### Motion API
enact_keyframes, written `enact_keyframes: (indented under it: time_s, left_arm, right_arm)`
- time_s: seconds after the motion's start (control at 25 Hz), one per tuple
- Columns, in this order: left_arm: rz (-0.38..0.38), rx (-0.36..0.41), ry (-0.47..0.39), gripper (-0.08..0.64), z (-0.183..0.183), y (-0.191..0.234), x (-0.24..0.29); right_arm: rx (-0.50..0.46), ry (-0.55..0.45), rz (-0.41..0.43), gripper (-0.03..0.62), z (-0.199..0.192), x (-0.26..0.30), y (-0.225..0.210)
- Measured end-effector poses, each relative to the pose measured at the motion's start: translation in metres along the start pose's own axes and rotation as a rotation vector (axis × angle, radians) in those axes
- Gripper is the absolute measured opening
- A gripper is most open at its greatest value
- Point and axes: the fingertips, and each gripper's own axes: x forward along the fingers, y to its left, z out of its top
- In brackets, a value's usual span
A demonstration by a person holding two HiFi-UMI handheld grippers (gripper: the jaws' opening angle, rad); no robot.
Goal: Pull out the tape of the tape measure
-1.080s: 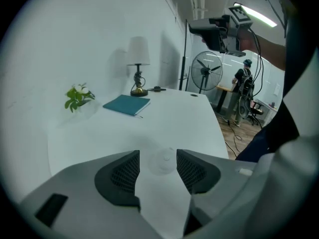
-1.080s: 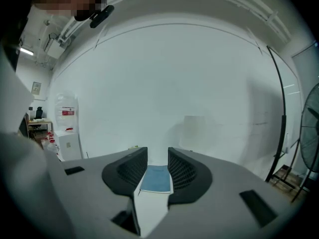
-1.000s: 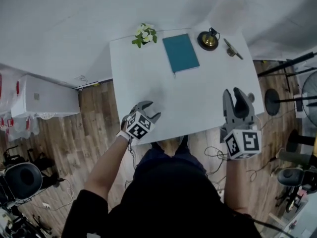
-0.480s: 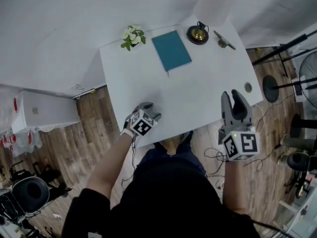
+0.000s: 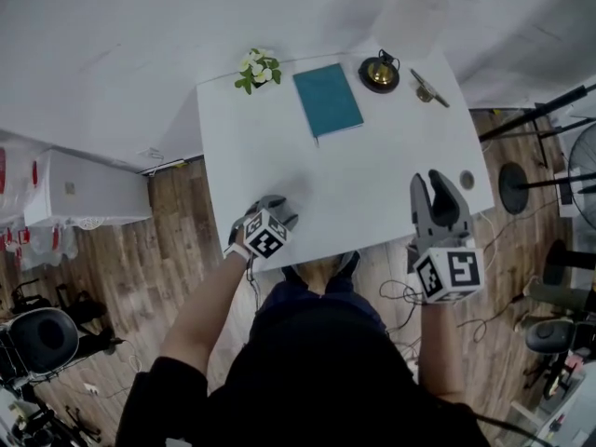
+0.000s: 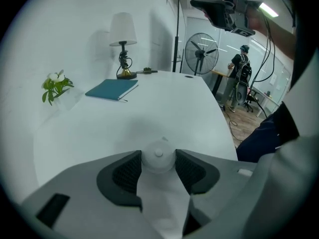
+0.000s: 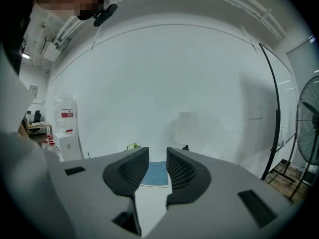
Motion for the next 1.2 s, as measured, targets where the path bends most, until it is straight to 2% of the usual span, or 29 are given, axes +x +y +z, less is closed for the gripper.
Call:
enact_keyframes:
  time_s: [0.12,0.24,0.4,0.68,1.0,1.2]
  left_arm:
    - [0.047,-0.026,0.017,0.213,0.000,0.003,-0.004]
    - [0.097,-0.032,-0.010,0.213,0.015,0.009,-0.016]
    - [0.184,-0.007,-0.095,0.213,0.055,0.019,-0.049]
    - [0.343,0.049,-0.305,0.213,0.152,0.039,-0.133]
    - [0.506,0.192,-0.504,0.213,0.252,0.035,-0.218]
    - [0.592,0.305,-0.603,0.213,0.304,0.021,-0.265]
  right_arm:
    - [-0.005,-0.006,0.025,0.112,0.003,0.001,-0.005]
    - [-0.007,-0.011,0.051,0.109,0.004,0.004,-0.011]
    - [0.003,-0.027,0.086,0.105,0.007,0.007,-0.014]
    - [-0.019,-0.089,0.159,0.104,0.032,0.018,-0.004]
    - [-0.061,-0.163,0.201,0.103,0.071,0.022,0.002]
    - [-0.226,-0.187,0.197,0.103,0.104,0.015,0.017]
